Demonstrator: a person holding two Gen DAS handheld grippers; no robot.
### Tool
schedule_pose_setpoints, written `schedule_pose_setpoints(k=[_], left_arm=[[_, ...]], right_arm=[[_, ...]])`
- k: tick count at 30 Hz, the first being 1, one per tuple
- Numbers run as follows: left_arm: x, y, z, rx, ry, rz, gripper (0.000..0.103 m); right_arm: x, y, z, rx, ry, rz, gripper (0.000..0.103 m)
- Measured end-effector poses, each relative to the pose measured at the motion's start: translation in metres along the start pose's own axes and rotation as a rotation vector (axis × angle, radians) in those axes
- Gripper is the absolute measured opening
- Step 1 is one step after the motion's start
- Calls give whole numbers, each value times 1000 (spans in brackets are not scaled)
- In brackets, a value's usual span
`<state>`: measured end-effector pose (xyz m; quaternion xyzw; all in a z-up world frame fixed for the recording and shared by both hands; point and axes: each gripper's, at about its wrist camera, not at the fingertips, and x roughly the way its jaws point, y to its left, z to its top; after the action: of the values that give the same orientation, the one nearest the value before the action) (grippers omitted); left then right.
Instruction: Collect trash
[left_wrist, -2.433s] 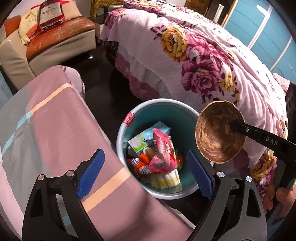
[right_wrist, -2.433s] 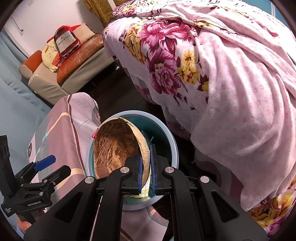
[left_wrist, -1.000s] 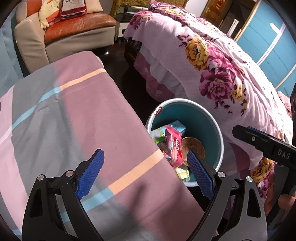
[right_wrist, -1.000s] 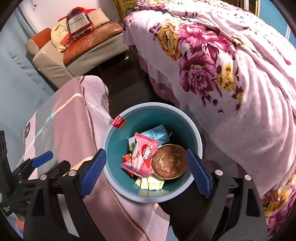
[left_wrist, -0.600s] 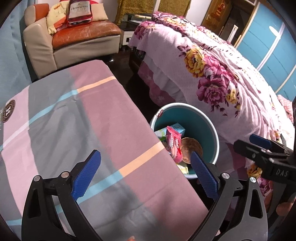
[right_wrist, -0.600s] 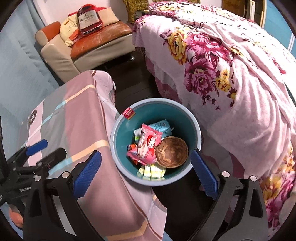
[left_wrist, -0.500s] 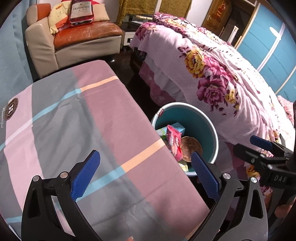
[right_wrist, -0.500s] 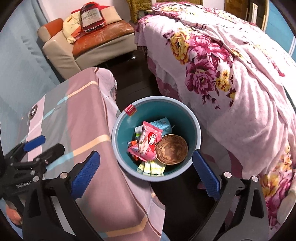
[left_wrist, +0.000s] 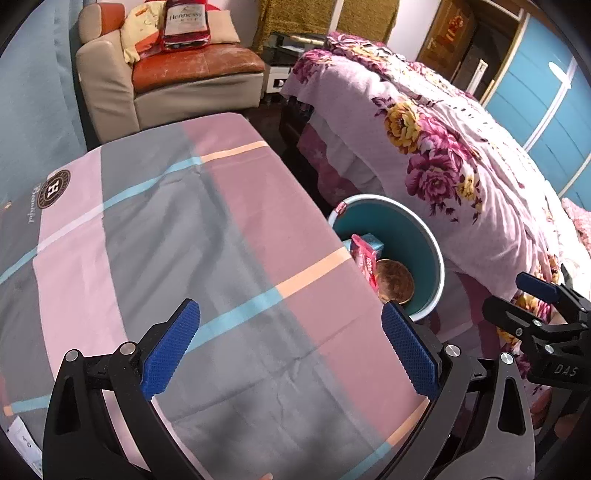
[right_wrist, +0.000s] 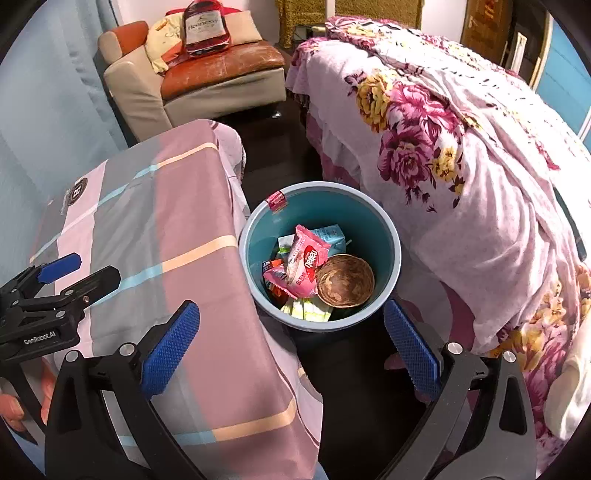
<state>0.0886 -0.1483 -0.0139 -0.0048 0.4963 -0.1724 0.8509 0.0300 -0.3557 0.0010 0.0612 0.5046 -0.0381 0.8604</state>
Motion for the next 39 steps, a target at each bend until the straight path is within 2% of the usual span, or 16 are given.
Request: schedule_pose_setpoints(k=[12,25,33,39], left_arm=[[-5,8,-13,-11,-4,35,99],[2,12,-14,-15,-1,67,99],[5,9,-14,11,-27,110,99],[7,8,-15,13,-23,111,99]], right_arm=[[-1,9,-6,-13,6,29,96],[16,11,-8,-9,40,66,96],[26,7,-5,2,54,69,96],[31,6,-4,-1,59,71,96]])
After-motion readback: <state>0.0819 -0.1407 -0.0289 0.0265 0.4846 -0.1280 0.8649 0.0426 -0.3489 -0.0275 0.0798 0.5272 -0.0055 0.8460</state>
